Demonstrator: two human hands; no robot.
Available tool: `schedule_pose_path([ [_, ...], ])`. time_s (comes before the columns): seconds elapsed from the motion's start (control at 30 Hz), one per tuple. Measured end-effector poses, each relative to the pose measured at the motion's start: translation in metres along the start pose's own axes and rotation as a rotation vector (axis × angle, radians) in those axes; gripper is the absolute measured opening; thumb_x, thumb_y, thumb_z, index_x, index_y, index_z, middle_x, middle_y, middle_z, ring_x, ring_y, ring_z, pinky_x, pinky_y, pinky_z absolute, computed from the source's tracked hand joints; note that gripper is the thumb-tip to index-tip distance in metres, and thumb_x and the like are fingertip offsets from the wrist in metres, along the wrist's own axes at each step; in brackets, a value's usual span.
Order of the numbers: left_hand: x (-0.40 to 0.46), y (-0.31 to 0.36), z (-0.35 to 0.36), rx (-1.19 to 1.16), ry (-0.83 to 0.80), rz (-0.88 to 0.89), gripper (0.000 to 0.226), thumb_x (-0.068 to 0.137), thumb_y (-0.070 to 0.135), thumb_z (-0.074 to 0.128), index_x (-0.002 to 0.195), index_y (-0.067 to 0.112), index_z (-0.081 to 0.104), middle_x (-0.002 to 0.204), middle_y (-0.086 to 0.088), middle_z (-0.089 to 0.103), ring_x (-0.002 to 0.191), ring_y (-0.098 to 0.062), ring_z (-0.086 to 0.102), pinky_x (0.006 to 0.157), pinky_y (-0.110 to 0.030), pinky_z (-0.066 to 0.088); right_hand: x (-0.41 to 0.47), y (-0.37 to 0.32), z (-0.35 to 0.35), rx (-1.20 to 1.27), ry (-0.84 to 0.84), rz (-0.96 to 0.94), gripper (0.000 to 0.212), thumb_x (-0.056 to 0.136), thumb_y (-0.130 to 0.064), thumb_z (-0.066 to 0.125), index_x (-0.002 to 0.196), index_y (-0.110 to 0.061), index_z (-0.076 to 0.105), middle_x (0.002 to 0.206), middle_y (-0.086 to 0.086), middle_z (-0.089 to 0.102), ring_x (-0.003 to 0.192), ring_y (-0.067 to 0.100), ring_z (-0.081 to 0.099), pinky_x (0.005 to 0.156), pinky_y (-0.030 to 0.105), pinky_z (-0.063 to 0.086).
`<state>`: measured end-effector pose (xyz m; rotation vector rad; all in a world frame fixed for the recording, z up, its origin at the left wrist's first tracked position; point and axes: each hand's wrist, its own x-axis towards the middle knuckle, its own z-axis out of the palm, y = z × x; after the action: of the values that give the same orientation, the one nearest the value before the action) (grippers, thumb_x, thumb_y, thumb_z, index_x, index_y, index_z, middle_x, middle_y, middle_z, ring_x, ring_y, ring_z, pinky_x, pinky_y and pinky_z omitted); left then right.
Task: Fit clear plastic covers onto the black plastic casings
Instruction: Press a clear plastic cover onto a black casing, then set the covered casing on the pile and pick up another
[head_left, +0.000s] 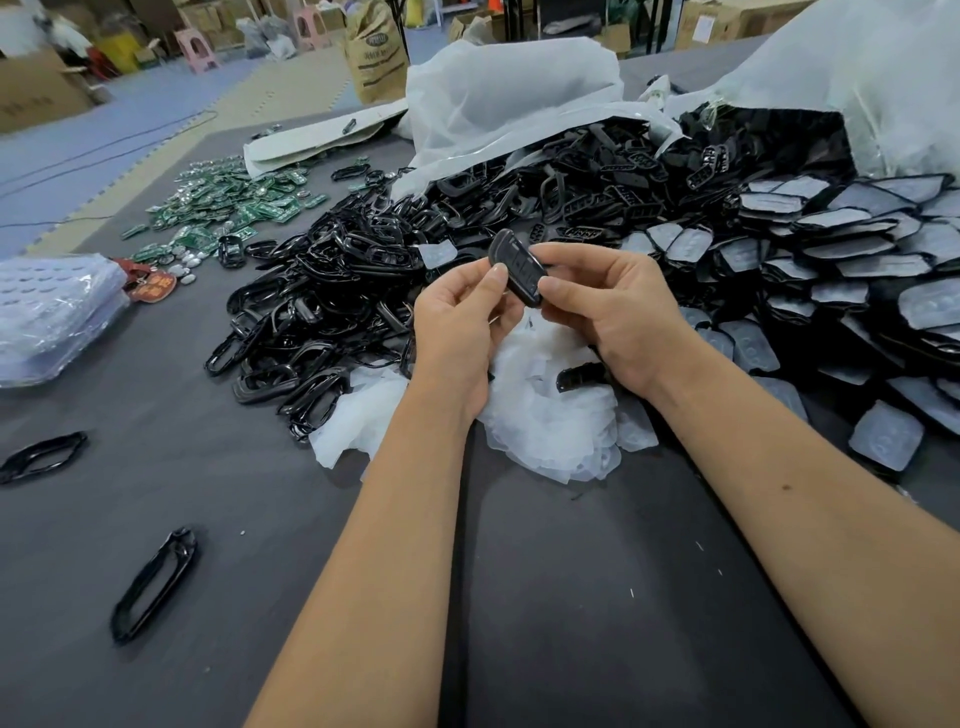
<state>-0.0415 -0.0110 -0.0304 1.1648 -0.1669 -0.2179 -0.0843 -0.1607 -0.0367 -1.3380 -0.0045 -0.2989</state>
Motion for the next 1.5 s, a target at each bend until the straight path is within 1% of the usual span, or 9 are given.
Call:
schedule_pose_path([
  [0.2, 0.001, 0.002, -0.002, 0.013, -0.001, -0.066, 0.012, 0.102, 0.003, 0.058, 0.103, 0.001, 0.07, 0.087, -0.007, 0.07, 0.07, -0.011, 0.061, 0.067, -0.022, 0.057, 0.001, 0.001, 0.0, -0.012, 0.032, 0.0, 0.028, 0.087, 0.005, 0.075, 0.11, -0.01, 0.076, 0.087, 0.008, 0.077, 0.08, 0.02, 0.073, 0.084, 0.032, 0.059],
  [0.37, 0.0, 0.004, -0.002, 0.03, -0.032, -0.082, 0.014, 0.103, 0.004, 0.056, 0.103, 0.001, 0.07, 0.086, -0.006, 0.073, 0.069, -0.009, 0.064, 0.067, -0.023, 0.057, 0.0, -0.002, -0.002, 0.058, 0.01, 0.053, 0.033, 0.088, 0.006, 0.073, 0.118, -0.005, 0.07, 0.08, 0.005, 0.076, 0.072, 0.016, 0.072, 0.074, 0.025, 0.058],
  [0.57, -0.003, 0.003, -0.002, 0.072, -0.028, -0.055, 0.016, 0.102, 0.002, 0.056, 0.095, 0.003, 0.07, 0.082, -0.006, 0.071, 0.068, -0.009, 0.063, 0.066, -0.022, 0.056, -0.002, -0.008, 0.0, 0.181, 0.012, 0.151, 0.039, 0.092, 0.009, 0.065, 0.131, 0.0, 0.064, 0.095, 0.009, 0.076, 0.088, 0.018, 0.074, 0.08, 0.027, 0.058],
  [0.73, -0.005, 0.003, -0.002, 0.106, -0.069, -0.038, 0.014, 0.103, 0.002, 0.055, 0.099, 0.002, 0.069, 0.081, -0.006, 0.07, 0.069, -0.012, 0.061, 0.065, -0.021, 0.054, -0.006, -0.009, -0.001, 0.208, 0.034, 0.152, 0.036, 0.091, 0.01, 0.065, 0.126, 0.0, 0.066, 0.091, 0.008, 0.077, 0.085, 0.018, 0.074, 0.077, 0.026, 0.059],
  [0.93, -0.008, 0.005, -0.002, 0.096, -0.127, -0.02, 0.014, 0.105, 0.002, 0.052, 0.105, 0.001, 0.066, 0.086, -0.006, 0.071, 0.077, -0.014, 0.063, 0.072, -0.023, 0.055, -0.007, -0.009, -0.003, 0.153, 0.022, 0.128, 0.036, 0.089, 0.01, 0.068, 0.121, -0.004, 0.07, 0.098, 0.012, 0.075, 0.089, 0.02, 0.071, 0.084, 0.027, 0.056],
  [1.1, -0.011, 0.001, 0.003, 0.179, -0.001, 0.09, 0.013, 0.102, -0.002, 0.054, 0.099, 0.003, 0.066, 0.083, -0.009, 0.067, 0.069, -0.015, 0.057, 0.066, -0.026, 0.051, -0.01, -0.005, 0.003, -0.189, 0.166, -0.076, 0.033, 0.087, 0.008, 0.075, 0.117, -0.007, 0.075, 0.087, 0.003, 0.078, 0.077, 0.007, 0.071, 0.076, 0.021, 0.056],
  [1.27, -0.018, 0.001, 0.011, 0.348, 0.043, 0.216, 0.021, 0.102, 0.001, 0.051, 0.107, 0.004, 0.072, 0.097, -0.019, 0.072, 0.086, -0.019, 0.066, 0.083, -0.03, 0.058, -0.013, -0.022, 0.006, -0.643, 0.222, -0.337, 0.032, 0.084, 0.011, 0.069, 0.106, -0.009, 0.08, 0.091, -0.001, 0.078, 0.084, 0.007, 0.073, 0.083, 0.027, 0.061],
  [1.4, -0.02, 0.008, 0.031, 0.472, 0.021, 0.302, 0.026, 0.098, 0.012, 0.058, 0.117, 0.009, 0.074, 0.102, -0.01, 0.077, 0.097, -0.025, 0.073, 0.091, -0.041, 0.061, -0.018, -0.044, -0.002, -0.901, 0.27, -0.492, 0.031, 0.083, 0.01, 0.064, 0.099, -0.011, 0.081, 0.09, -0.005, 0.077, 0.083, 0.006, 0.07, 0.082, 0.015, 0.055],
  [1.5, -0.018, 0.008, 0.06, 0.568, -0.006, 0.326, 0.031, 0.095, 0.017, 0.06, 0.122, 0.009, 0.074, 0.108, -0.008, 0.077, 0.101, -0.026, 0.072, 0.095, -0.048, 0.057, -0.022, -0.063, -0.022, -1.067, 0.317, -0.519, 0.029, 0.082, 0.007, 0.064, 0.098, -0.01, 0.08, 0.093, 0.001, 0.078, 0.088, 0.014, 0.07, 0.085, 0.023, 0.054],
])
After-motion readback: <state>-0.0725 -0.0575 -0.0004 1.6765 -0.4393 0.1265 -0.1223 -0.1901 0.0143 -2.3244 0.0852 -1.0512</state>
